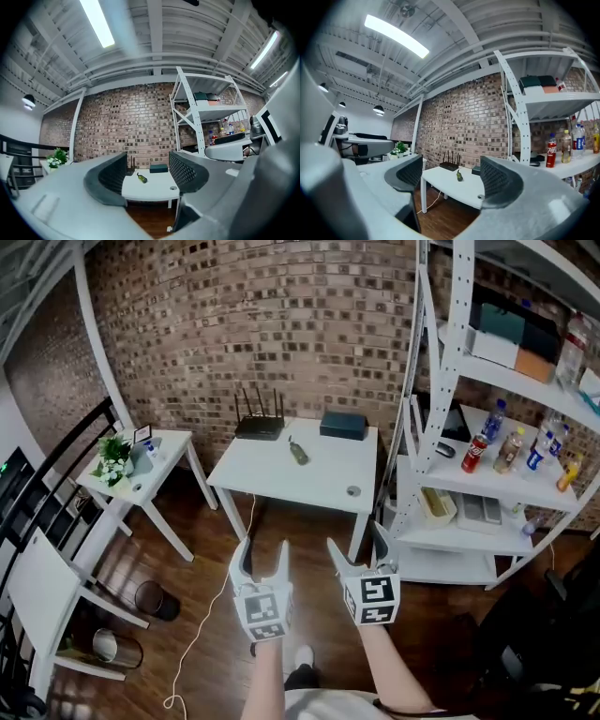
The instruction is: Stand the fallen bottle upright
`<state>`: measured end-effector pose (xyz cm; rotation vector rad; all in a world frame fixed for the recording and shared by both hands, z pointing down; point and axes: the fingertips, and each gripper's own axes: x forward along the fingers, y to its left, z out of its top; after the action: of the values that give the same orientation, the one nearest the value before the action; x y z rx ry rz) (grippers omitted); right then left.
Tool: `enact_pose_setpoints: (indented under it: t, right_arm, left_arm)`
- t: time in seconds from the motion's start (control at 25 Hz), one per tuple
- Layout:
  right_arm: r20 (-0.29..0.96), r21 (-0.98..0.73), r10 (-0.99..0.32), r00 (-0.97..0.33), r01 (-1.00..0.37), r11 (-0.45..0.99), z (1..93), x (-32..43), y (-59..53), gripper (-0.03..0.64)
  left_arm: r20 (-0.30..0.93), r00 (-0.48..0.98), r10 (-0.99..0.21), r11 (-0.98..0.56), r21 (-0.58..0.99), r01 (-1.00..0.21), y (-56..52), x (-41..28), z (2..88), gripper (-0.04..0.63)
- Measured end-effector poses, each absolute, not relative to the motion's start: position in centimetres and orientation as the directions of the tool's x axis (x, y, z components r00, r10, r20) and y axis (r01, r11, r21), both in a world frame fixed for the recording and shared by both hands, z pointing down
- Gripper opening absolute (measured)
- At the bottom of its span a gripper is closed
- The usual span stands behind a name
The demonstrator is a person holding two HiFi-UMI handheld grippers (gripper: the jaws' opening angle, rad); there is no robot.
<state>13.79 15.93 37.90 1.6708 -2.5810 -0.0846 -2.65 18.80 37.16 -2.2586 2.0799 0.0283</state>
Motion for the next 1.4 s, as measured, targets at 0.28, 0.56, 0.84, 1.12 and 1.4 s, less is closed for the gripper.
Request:
enact_pose_setpoints:
  t: [0.28,0.56,0.84,1.12,1.4]
  right_arm:
    - [0.021,0.092,-0.918,-0.397,-0.913,0.397,35.8,8.6,5.1,0.368]
    - [0.084,0.061,-0.908,-0.410,-0.908,0.415,37.5,6.1,-3.9,0.365]
    - [0.085,0.027,-0.880,-0.468,-0.881,0.472,38.9,3.7,-15.1,0.356]
    - [0.067,-0.013,-0.847,-0.527,-0.850,0.527,37.5,2.6,-28.2,0.356]
    - [0.155,-0.116,-0.815,-0.558,-0.830,0.546,42.9,2.5,-35.7,0.356]
  left_arm:
    - [-0.102,0.147,-0.984,-0.143,-0.041,-0.989,6.6,-7.3,34.7,0.285]
    - [-0.040,0.172,-0.984,-0.173,0.005,-0.985,-2.2,-9.2,37.2,0.285]
    - [-0.050,0.133,-0.990,-0.133,-0.011,-0.991,-12.4,-11.6,37.5,0.278]
    - [-0.054,0.086,-0.995,-0.083,-0.053,-0.995,-24.1,-12.0,35.3,0.278]
    - [0.033,0.071,-0.997,-0.073,-0.044,-0.996,-30.7,-12.6,39.6,0.277]
